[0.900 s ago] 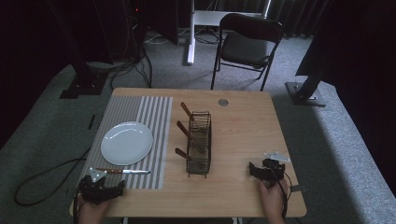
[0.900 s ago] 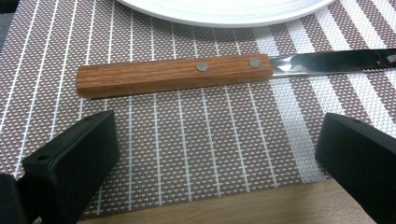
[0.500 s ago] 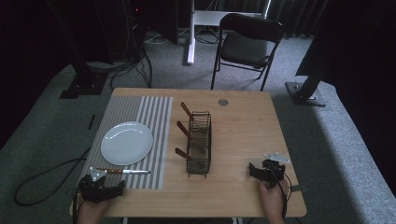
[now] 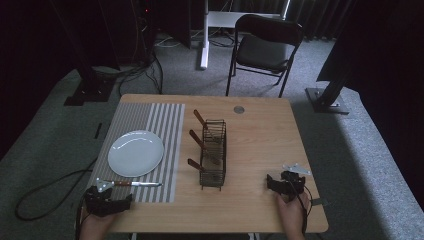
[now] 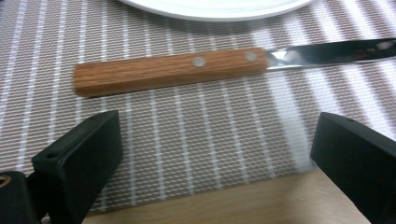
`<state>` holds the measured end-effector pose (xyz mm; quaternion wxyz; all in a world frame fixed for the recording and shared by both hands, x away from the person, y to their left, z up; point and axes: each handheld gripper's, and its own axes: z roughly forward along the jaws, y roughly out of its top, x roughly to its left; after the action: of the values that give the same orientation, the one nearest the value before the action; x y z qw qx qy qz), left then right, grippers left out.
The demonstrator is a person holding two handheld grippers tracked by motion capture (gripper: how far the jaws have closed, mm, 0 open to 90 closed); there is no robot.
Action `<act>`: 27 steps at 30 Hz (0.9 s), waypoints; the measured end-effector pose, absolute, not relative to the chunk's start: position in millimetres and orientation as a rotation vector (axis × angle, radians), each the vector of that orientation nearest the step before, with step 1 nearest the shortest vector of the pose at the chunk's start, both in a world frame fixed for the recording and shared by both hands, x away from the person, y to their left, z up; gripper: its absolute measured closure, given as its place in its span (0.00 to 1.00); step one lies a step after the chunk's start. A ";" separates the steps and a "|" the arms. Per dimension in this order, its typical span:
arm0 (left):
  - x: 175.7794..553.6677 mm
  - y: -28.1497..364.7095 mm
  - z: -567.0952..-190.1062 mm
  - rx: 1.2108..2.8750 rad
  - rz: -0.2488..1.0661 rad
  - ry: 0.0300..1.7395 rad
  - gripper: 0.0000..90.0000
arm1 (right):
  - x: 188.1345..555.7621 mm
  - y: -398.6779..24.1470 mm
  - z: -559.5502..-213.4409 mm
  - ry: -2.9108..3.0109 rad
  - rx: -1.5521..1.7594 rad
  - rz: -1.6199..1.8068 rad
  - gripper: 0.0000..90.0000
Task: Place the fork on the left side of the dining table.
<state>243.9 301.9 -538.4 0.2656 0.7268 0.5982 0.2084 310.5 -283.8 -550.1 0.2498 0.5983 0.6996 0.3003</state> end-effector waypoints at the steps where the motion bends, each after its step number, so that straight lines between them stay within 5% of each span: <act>1: 243.9 301.9 -538.4 1.963 0.563 1.616 0.03 | 310.5 -283.8 -550.1 1.905 1.629 0.818 0.13; 27: 266.8 262.2 -497.2 1.991 0.481 1.363 0.03 | 310.5 -283.8 -550.2 1.905 1.629 0.818 0.13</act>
<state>266.8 262.2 -497.2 0.3340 0.7627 0.5222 0.1843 310.5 -283.8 -550.2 0.2497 0.5983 0.6996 0.3003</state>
